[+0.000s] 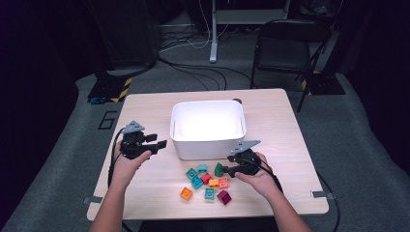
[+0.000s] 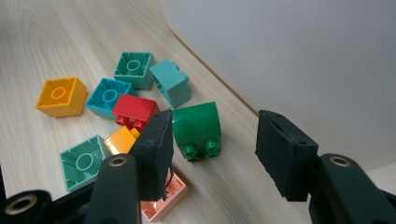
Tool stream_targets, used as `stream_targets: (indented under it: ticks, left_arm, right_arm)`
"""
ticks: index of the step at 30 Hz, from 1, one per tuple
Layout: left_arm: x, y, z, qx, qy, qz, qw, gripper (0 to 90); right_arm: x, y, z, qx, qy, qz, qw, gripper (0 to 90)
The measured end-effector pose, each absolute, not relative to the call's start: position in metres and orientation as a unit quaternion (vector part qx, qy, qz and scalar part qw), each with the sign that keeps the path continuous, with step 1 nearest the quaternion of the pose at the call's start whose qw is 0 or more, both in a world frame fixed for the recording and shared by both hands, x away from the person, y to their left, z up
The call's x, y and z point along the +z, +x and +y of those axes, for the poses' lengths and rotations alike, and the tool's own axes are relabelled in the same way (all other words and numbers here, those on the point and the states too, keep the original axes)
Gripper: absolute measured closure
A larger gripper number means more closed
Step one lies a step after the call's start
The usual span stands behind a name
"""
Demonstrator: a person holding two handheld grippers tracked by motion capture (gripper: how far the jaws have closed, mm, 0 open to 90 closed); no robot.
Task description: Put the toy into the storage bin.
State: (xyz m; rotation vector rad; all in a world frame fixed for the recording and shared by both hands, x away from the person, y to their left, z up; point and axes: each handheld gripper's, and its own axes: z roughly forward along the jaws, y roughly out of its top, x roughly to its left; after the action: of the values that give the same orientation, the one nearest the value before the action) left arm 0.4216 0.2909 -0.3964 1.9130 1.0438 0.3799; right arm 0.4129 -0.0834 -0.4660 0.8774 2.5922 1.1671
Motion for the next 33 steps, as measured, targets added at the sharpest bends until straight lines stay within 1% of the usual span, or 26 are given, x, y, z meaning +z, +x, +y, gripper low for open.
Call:
stream_targets:
  ticks: [4,14,22,24,29,33]
  left_arm:
    - [-0.397,0.420,0.293,0.158,0.771,0.426,0.447,43.4]
    - [-0.398,0.415,0.300,0.163,0.765,0.435,0.446,43.3]
    - [-0.398,0.412,0.304,0.164,0.761,0.442,0.445,43.2]
    - [-0.398,0.411,0.305,0.164,0.761,0.442,0.445,43.2]
    - [-0.399,0.411,0.306,0.164,0.760,0.446,0.443,43.1]
    - [-0.399,0.412,0.305,0.164,0.761,0.444,0.444,43.1]
  right_arm:
    - [-0.472,0.416,-0.078,0.389,0.284,0.872,0.084,45.4]
    - [-0.481,0.420,-0.066,0.383,0.272,0.880,0.069,45.0]
    - [-0.489,0.423,-0.058,0.373,0.260,0.888,0.074,44.8]
    - [-0.490,0.424,-0.057,0.367,0.257,0.891,0.075,46.3]
    - [-0.492,0.425,-0.054,0.359,0.261,0.894,0.070,54.9]
    - [-0.491,0.425,-0.055,0.357,0.263,0.894,0.071,56.7]
